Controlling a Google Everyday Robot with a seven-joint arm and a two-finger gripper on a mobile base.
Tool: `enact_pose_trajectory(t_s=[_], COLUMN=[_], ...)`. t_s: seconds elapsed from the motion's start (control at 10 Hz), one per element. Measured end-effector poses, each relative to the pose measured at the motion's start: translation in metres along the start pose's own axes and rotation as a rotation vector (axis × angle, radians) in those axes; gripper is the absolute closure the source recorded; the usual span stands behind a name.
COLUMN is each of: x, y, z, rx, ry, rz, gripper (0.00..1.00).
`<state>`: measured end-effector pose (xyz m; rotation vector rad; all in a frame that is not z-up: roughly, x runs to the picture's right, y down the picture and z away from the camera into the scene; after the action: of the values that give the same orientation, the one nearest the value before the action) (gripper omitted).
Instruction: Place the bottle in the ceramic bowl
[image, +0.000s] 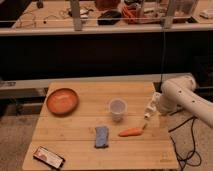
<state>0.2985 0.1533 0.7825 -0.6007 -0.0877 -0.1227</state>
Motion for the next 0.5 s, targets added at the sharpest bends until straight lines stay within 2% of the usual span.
enact_pose_trajectory(t_s=[0.5], x=[0.001], y=[0.002], z=[0.021], rx=[-0.011], ry=[-0.015], rz=[-0.021], gripper=[0.2])
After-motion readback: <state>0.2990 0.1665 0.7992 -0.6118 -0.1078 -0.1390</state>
